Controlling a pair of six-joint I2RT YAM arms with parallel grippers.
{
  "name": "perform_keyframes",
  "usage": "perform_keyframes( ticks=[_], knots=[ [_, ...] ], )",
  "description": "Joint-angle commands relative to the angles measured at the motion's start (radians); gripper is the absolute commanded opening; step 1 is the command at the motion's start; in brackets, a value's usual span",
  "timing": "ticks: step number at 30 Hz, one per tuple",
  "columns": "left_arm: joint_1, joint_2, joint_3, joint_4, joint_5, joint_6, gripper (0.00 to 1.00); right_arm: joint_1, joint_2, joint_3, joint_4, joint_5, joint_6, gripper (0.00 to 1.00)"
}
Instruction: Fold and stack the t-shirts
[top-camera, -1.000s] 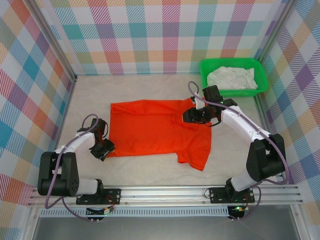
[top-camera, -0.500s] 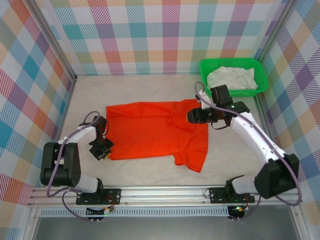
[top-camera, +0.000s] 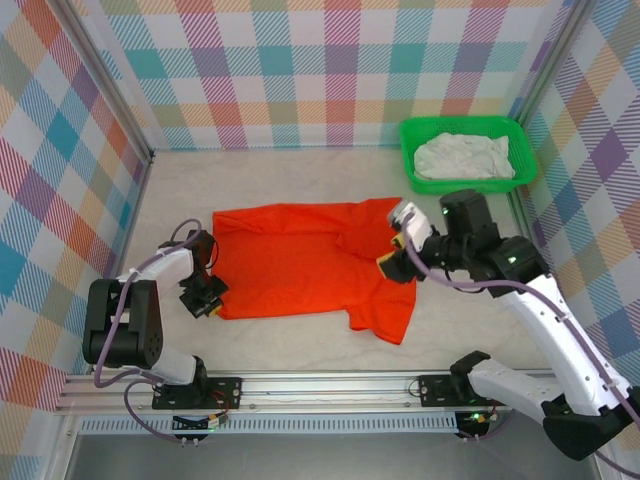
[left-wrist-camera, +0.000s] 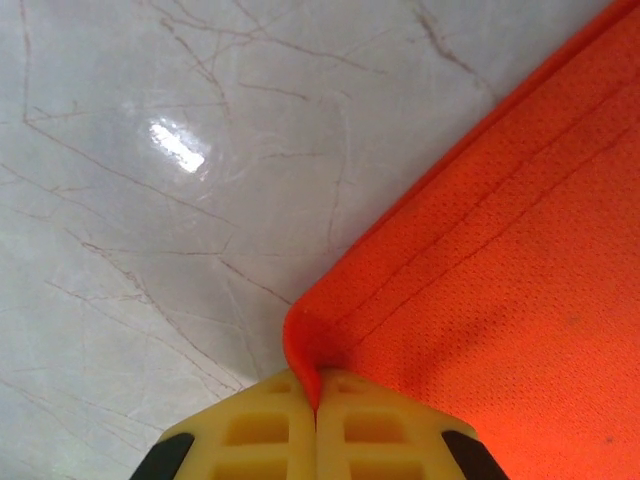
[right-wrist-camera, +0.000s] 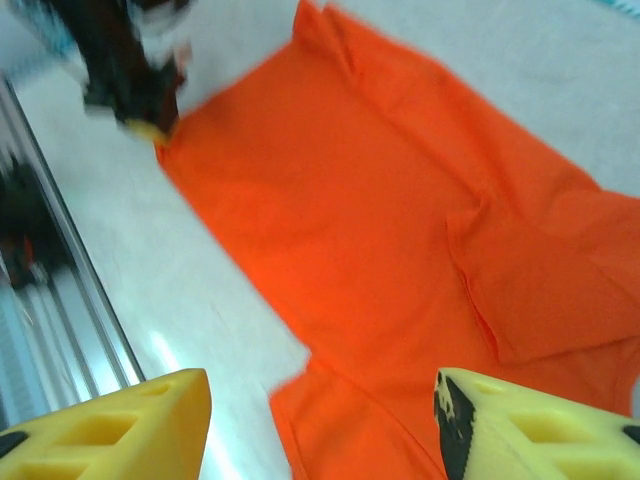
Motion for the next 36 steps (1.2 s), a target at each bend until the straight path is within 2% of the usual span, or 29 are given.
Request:
perform_keyframes(
  ticks=[1, 5, 8, 12, 20, 27, 31, 36],
  knots=[
    [-0.006, 0.004, -0.014, 0.237, 0.073, 0.04, 0.0, 0.112, 0.014, -0.107, -0.172, 0.241, -0.259, 0.61],
    [-0.005, 0.003, -0.019, 0.268, 0.13, 0.049, 0.0, 0.229, 0.048, -0.281, -0.152, 0.377, -0.36, 0.63],
    [-0.005, -0.004, -0.02, 0.273, 0.153, 0.057, 0.0, 0.28, 0.05, -0.414, -0.081, 0.408, -0.437, 0.64],
    [-0.004, -0.022, -0.02, 0.259, 0.141, 0.074, 0.0, 0.322, 0.091, -0.509, -0.037, 0.422, -0.482, 0.6],
    [-0.005, -0.052, -0.032, 0.257, 0.138, 0.086, 0.0, 0.358, 0.262, -0.533, 0.068, 0.432, -0.493, 0.6],
    [-0.005, -0.057, -0.026, 0.25, 0.13, 0.101, 0.0, 0.387, 0.403, -0.516, 0.077, 0.426, -0.479, 0.57],
    [-0.004, -0.063, -0.026, 0.248, 0.134, 0.1, 0.0, 0.425, 0.471, -0.512, 0.083, 0.416, -0.463, 0.51],
    [-0.003, -0.08, -0.026, 0.232, 0.126, 0.106, 0.0, 0.447, 0.494, -0.498, 0.114, 0.425, -0.44, 0.36]
  ],
)
